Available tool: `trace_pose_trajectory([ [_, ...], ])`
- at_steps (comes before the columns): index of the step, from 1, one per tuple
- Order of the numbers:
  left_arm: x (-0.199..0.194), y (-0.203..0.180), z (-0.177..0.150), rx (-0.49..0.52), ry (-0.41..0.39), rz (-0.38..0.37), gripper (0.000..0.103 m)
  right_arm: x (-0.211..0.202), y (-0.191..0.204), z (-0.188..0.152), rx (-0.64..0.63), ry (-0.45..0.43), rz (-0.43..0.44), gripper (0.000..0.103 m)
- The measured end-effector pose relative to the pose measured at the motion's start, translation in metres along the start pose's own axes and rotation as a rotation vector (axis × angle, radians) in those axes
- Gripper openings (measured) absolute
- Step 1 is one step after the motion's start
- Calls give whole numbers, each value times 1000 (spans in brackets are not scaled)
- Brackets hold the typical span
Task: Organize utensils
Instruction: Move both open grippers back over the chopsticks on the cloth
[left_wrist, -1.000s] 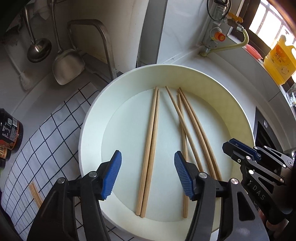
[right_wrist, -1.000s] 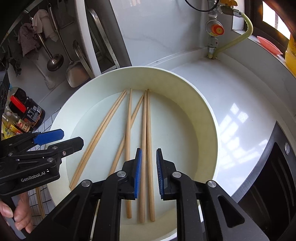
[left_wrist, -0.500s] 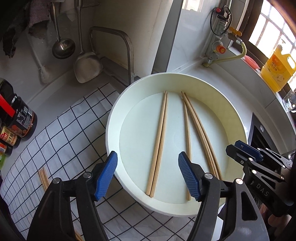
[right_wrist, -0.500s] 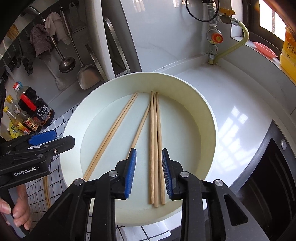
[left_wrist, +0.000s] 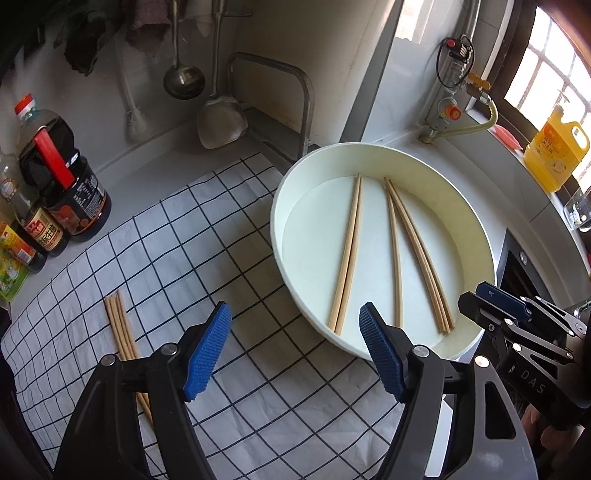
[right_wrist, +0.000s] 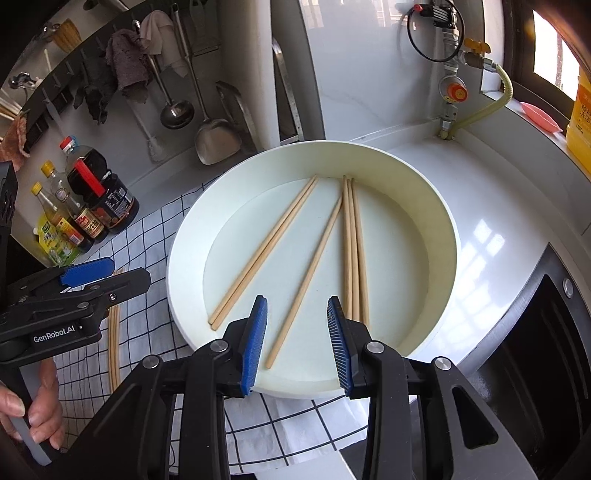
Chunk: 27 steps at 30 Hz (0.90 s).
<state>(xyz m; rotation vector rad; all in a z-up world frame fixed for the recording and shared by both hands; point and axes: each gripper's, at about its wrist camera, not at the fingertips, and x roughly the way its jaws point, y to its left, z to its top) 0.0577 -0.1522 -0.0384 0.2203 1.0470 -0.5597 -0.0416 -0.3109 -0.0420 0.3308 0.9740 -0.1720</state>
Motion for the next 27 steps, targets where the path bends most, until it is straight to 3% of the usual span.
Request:
trace_pose_trajectory([
  [11, -25, 62, -37, -117, -14, 57, 73, 7, 54, -14, -97, 57, 64, 34],
  [27, -42, 154, -105, -332, 24, 130, 76, 30, 142, -37, -260, 128, 155, 40],
])
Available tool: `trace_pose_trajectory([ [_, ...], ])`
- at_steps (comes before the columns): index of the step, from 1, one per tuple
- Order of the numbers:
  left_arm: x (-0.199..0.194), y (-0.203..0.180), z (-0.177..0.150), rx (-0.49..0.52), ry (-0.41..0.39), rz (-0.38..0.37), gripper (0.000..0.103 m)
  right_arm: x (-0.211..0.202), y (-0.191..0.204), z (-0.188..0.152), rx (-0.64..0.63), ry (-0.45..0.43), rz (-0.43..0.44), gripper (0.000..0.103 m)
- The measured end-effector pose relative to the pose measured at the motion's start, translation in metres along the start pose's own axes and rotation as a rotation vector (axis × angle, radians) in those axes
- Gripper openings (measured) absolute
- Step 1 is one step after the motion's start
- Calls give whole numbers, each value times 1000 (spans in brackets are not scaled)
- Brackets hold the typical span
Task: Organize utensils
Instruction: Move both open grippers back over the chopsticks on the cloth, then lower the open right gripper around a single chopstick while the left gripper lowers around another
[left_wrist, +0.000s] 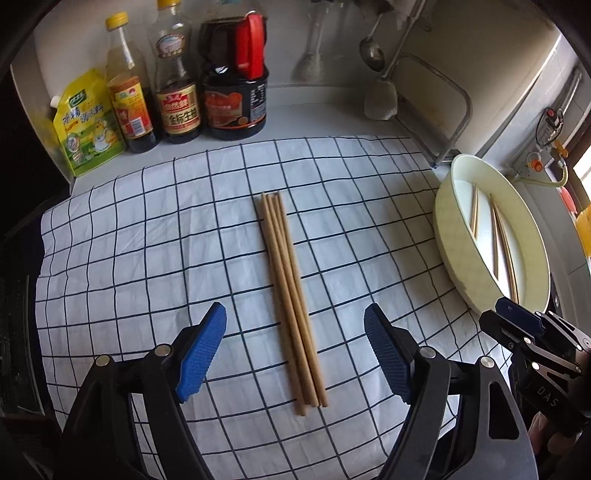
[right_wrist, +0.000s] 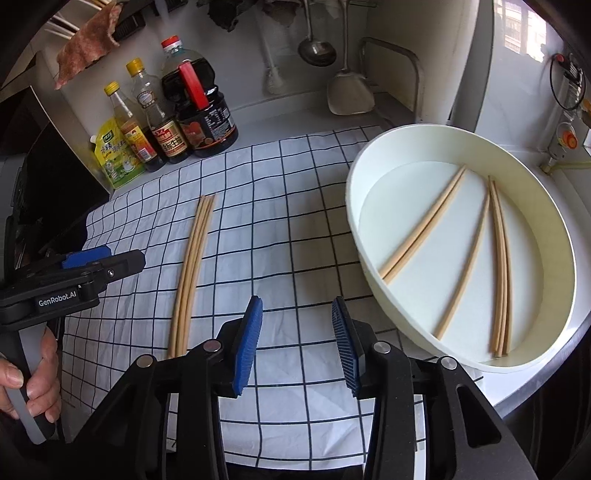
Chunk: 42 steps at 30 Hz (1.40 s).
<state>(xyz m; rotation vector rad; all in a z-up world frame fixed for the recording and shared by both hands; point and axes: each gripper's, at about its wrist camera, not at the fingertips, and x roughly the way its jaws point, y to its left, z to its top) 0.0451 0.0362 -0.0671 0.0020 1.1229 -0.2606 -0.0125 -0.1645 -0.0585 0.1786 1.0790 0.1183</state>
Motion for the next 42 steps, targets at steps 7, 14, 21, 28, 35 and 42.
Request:
trace_pose_trajectory([
  [7, 6, 35, -17, -73, 23, 11, 76, 25, 35, -2, -63, 50, 47, 42],
  [14, 13, 59, -28, -115, 29, 34, 79, 58, 62, -4, -108, 96, 60, 53],
  [21, 24, 70, -29, -97, 20, 66, 81, 84, 77, -2, -129, 95, 31, 58],
  [28, 33, 81, -31, -97, 16, 73, 82, 103, 89, 3, -135, 81, 4, 58],
  [35, 38, 95, -37, -124, 23, 73, 82, 119, 90, 2, -107, 86, -26, 58],
  [42, 43, 102, -42, -139, 34, 67, 82, 125, 96, 0, -123, 82, -56, 58],
])
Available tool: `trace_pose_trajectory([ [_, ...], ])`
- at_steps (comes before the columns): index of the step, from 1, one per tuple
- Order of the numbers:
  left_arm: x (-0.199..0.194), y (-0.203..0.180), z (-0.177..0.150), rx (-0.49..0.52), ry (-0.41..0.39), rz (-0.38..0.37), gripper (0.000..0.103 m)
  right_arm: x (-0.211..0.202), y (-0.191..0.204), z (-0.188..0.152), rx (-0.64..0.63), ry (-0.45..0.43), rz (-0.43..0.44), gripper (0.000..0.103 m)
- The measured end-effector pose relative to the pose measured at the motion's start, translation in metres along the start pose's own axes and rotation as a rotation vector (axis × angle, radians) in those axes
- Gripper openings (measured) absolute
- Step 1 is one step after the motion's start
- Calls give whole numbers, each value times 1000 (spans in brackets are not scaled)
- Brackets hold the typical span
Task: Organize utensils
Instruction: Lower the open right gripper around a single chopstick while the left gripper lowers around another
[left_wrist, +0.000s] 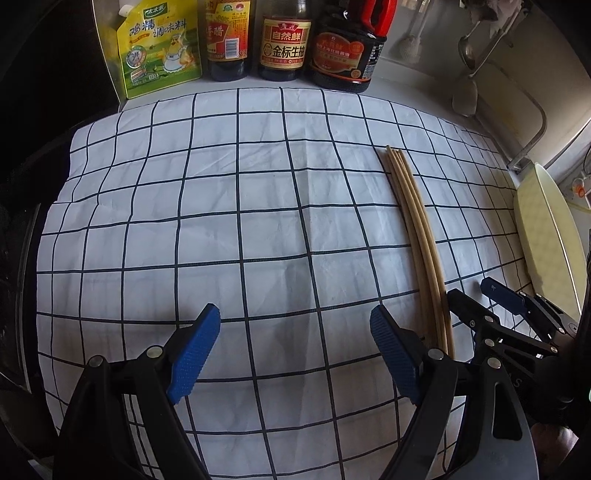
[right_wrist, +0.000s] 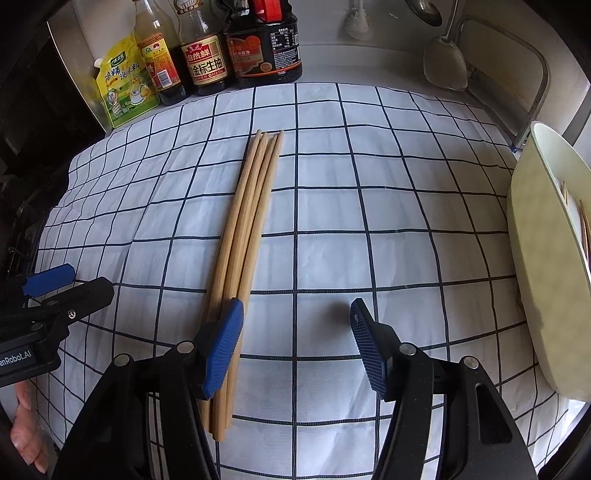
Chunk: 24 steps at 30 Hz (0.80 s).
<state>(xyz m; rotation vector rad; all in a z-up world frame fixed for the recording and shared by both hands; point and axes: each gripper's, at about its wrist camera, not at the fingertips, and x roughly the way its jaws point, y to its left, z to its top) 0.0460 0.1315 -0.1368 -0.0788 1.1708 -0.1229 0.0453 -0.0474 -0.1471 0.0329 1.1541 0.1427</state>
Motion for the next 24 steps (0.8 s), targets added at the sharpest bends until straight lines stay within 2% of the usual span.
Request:
trace_pose_trajectory([
  [18, 1, -6, 8, 16, -17, 5, 82, 7, 16, -1, -71, -12, -56, 57],
  [24, 9, -19, 8, 37, -13, 4, 82, 4, 15, -3, -102, -32, -38, 39],
])
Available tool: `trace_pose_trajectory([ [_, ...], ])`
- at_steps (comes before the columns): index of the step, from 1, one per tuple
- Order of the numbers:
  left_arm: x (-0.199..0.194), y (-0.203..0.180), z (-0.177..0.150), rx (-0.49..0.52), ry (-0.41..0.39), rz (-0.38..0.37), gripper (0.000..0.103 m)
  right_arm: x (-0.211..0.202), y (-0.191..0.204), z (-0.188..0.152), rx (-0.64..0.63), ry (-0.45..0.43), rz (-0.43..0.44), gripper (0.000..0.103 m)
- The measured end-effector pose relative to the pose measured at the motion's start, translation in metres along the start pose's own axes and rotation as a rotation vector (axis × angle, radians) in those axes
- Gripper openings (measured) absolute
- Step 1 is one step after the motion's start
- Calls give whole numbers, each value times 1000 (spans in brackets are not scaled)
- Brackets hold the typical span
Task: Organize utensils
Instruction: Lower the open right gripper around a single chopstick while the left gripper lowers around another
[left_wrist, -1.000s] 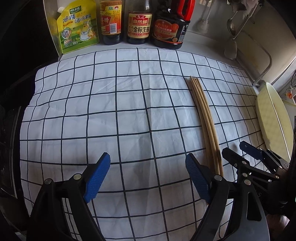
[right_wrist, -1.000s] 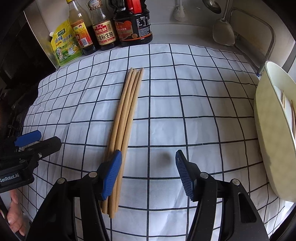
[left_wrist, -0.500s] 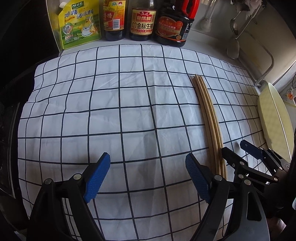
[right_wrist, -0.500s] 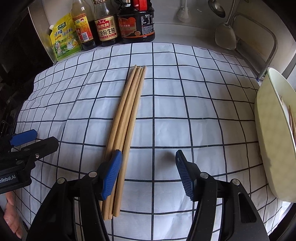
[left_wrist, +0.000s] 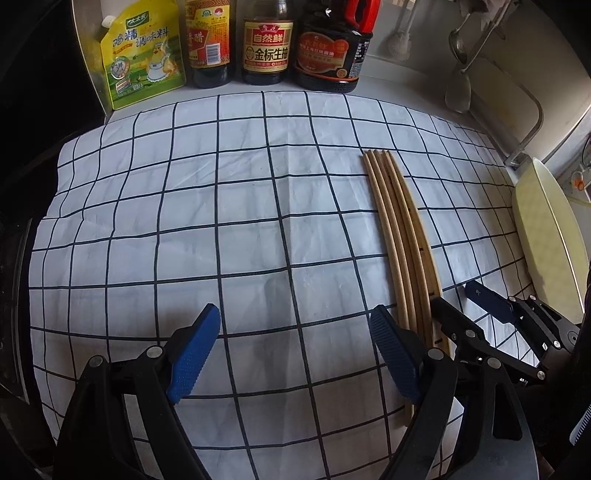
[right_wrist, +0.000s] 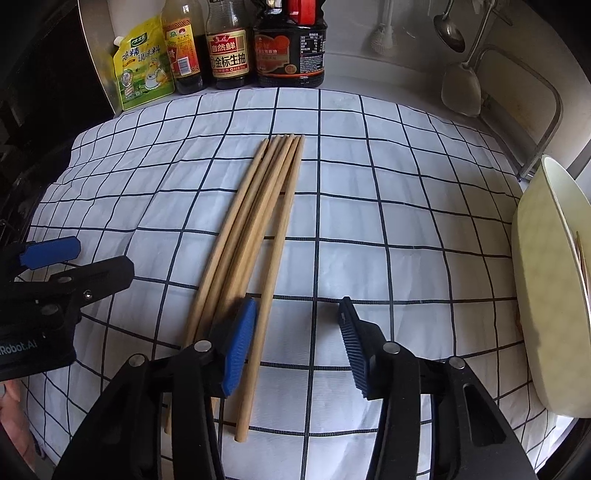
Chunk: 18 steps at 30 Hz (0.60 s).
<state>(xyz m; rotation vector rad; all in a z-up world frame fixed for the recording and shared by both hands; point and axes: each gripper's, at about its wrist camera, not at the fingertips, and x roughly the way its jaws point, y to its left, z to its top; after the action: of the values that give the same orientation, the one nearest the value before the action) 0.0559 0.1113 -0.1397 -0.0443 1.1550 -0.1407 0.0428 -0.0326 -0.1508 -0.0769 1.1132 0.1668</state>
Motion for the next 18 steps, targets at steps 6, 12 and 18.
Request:
trace_pose_trajectory([
  [6, 7, -20, 4, 48, 1, -13, 82, -3, -10, -1, 11, -7, 2, 21],
  [12, 15, -32, 10, 74, -6, -1, 82, -6, -24, -6, 35, -8, -7, 13],
  [18, 24, -35, 12, 84, 6, 11, 82, -8, -39, -12, 55, 1, -22, 13],
])
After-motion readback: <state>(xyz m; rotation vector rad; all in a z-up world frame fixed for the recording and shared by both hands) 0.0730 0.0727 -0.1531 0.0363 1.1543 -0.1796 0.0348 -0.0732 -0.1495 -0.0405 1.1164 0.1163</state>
